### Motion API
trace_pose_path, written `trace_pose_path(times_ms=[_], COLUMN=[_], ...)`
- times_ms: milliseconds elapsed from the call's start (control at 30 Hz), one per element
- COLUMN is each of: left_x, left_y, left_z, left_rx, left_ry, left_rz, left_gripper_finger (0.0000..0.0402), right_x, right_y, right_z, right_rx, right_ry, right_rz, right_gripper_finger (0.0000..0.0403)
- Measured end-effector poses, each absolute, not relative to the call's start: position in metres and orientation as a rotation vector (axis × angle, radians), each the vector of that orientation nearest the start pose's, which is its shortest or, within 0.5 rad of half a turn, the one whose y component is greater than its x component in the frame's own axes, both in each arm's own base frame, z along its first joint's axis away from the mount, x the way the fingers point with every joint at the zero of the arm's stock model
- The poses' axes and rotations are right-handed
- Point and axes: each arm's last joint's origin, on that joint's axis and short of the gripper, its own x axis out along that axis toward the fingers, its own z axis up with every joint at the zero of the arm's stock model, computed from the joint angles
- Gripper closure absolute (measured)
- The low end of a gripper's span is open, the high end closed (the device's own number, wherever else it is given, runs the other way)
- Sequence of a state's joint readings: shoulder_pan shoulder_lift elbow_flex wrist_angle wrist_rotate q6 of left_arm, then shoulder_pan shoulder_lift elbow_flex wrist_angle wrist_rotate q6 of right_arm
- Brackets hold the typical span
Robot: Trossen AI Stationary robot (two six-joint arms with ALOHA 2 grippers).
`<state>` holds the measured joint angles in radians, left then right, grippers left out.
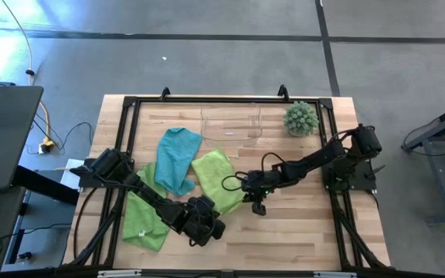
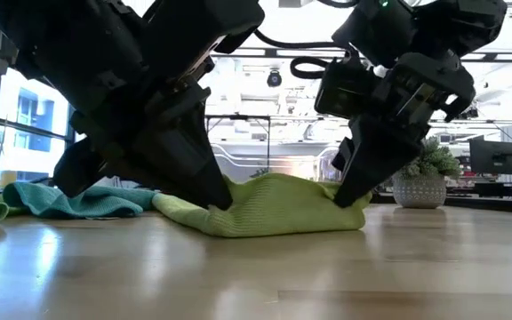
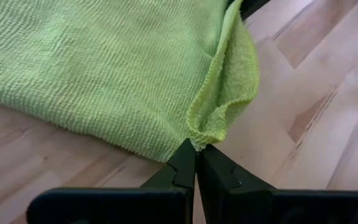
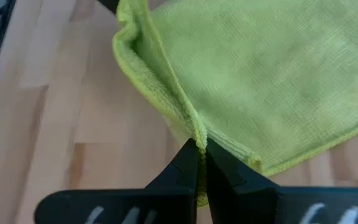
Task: Roll microfiber towels into tight, uniform cylinder then place into a basket
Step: Roll the light green microfiber cloth
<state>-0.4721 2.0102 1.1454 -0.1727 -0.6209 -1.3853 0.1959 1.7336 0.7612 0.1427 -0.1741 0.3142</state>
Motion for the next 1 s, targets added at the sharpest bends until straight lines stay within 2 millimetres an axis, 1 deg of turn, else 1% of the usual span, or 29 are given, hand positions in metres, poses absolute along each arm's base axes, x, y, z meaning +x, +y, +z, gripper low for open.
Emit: trace_pose_path(times_ms=[200,600,700,900,1000], left_x=[0.3457,0.3442,0.3441,0.3437,0.3437], left_y=[-0.1577,-0.1577,-0.1577,-0.1573,-0.1573], left_z=[0.1142,0.1129,0.1129,0.1123,0.1123], left_rx=[-0.754,-0.758,-0.758,-0.753,-0.753], left_ry=[0.627,0.655,0.656,0.662,0.662], left_rz=[0.713,0.715,0.715,0.718,0.718], left_gripper_finger=[0.0401,0.0401,0.0401,0.0402,0.0402], right_x=[0.3097,0.3137,0.3148,0.3141,0.3138], right_y=[0.0643,0.0648,0.0650,0.0656,0.0662], right_z=[0.1252,0.1266,0.1265,0.1257,0.1318], right_rx=[0.271,0.137,0.135,0.147,0.180], right_ry=[0.866,0.800,0.787,0.800,0.811], right_rz=[0.215,0.268,0.271,0.282,0.295], right_gripper_finger=[0.0402,0.0398,0.0376,0.0308,0.0292])
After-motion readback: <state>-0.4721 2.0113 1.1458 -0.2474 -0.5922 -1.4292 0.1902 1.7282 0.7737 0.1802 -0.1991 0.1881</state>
